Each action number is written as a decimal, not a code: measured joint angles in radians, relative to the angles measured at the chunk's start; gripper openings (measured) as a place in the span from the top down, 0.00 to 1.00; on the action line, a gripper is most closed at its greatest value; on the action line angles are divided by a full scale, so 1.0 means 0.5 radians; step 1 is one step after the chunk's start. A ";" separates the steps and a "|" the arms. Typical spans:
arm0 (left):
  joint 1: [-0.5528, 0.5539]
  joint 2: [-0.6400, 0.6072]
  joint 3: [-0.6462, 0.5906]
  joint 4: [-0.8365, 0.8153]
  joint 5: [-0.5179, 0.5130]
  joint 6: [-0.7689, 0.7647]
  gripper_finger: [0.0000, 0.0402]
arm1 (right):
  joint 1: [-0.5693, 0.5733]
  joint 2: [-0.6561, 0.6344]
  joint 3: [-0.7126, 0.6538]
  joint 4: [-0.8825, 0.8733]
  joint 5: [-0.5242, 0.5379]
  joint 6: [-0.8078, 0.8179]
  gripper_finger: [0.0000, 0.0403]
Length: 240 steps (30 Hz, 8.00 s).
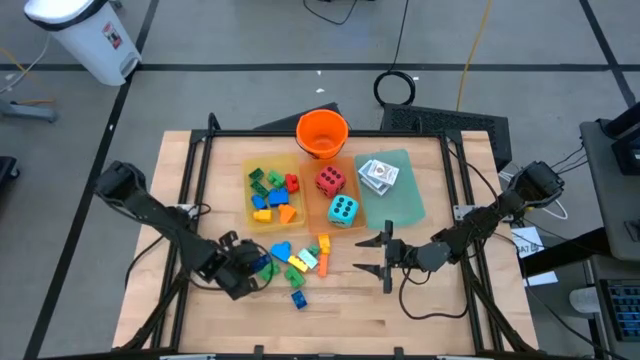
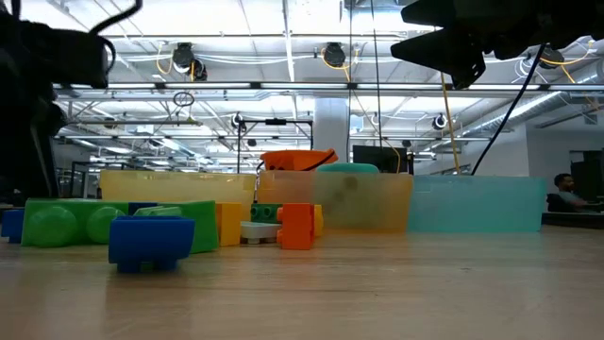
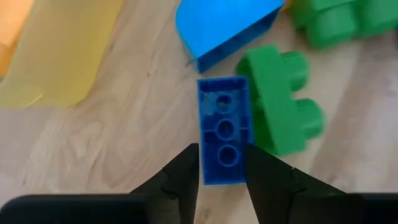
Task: Pick & Place Toys
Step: Put the top dark blue game piece into the yellow bin, then put the left green game piece into the yellow bin
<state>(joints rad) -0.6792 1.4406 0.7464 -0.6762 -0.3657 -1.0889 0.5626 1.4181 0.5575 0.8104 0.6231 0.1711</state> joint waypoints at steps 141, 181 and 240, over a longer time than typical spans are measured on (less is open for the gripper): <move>0.187 0.166 0.271 0.250 0.209 0.252 0.06 | -0.028 -0.001 -0.001 -0.077 -0.203 0.052 0.48; 0.392 0.503 0.297 0.018 0.944 -0.048 0.06 | -0.027 -0.001 -0.001 -0.075 -0.208 0.053 0.48; 1.693 0.026 0.869 -0.311 -0.435 1.009 0.56 | -0.026 -0.001 -0.001 -0.076 -0.208 0.099 0.48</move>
<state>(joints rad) 0.1674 1.4536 1.1808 -0.8320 -0.5831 -0.5842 0.5494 1.4178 0.5571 0.7726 0.5190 0.2206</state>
